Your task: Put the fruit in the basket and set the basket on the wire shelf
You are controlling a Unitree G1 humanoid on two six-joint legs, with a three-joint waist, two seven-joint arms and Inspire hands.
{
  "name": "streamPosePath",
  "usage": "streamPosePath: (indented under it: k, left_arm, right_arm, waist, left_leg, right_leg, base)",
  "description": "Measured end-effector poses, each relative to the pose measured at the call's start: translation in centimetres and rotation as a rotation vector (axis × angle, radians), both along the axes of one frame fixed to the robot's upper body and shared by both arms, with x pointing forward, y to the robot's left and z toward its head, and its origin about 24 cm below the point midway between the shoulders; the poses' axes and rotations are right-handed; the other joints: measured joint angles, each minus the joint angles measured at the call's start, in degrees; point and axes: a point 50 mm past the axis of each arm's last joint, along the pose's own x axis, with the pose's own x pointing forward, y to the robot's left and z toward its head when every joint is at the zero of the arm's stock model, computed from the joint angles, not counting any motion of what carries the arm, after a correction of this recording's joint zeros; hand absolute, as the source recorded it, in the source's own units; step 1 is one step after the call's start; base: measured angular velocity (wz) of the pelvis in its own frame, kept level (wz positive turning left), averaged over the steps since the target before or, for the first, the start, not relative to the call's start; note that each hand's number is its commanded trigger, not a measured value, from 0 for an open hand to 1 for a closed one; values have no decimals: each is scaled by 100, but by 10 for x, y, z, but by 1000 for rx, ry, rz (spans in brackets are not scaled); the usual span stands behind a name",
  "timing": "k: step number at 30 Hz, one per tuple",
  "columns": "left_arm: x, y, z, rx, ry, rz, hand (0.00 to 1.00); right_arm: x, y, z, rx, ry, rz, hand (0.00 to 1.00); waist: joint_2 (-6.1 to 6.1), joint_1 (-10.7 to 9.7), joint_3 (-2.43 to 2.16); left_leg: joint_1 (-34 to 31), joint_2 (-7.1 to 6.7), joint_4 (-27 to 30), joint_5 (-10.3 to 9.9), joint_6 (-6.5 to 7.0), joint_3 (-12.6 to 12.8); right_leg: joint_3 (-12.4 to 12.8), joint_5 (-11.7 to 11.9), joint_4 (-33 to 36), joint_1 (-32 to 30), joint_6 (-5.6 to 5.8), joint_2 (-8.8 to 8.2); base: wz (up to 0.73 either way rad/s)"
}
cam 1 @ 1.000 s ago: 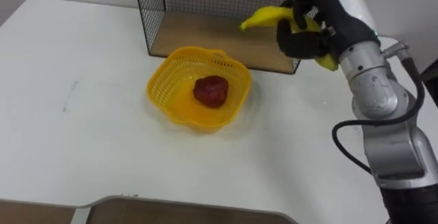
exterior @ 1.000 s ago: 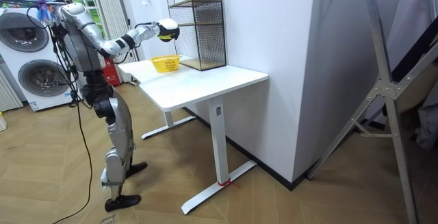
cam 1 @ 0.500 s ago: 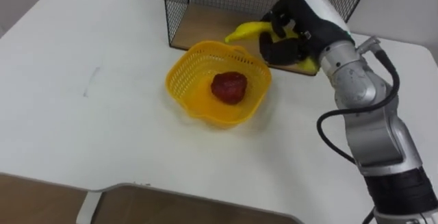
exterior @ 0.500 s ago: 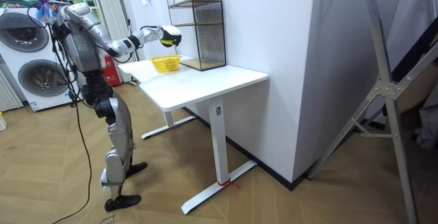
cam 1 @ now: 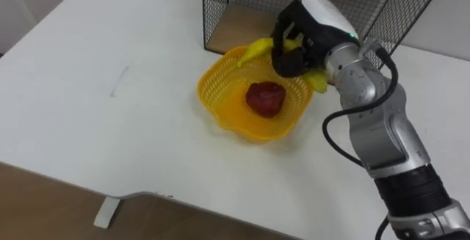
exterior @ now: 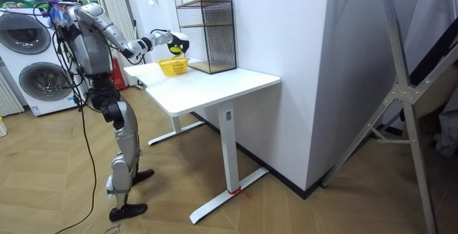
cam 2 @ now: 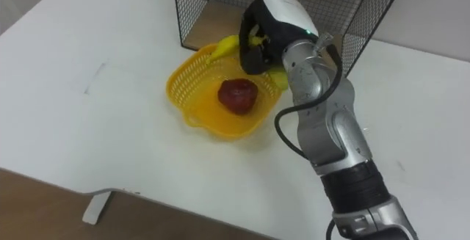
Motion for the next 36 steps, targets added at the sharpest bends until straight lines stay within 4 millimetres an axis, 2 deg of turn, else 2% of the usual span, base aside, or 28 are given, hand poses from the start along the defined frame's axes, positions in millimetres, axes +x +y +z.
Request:
streamPosePath:
  k: [13, 29, 36]
  left_arm:
    - [0, -1, 0, -3, 2, -7, 0]
    - [1, -1, 0, -10, 4, -8, 0]
    - [-2, 0, -1, -18, 8, 11, 0]
  right_arm:
    - [-2, 10, -6, -18, 43, 47, 0]
    - [-1, 8, -12, -12, 79, 49, 0]
    - [1, 6, -18, 198, 138, 73, 0]
  waist:
    - [-2, -2, 3]
    - [-4, -4, 1]
    - [-4, -161, 0]
  left_leg:
    - [-4, -5, 8, 9, 15, 6]
    - [-5, -7, -2, 9, 15, 4]
    - [-6, -15, 33, 9, 15, -31]
  right_leg:
    - [-3, 0, -3, 0, 0, -2]
    - [-8, 0, -3, -7, 0, -4]
    - [-5, 0, -7, 35, 0, 0]
  base:
    - [0]
    - [0]
    - [2]
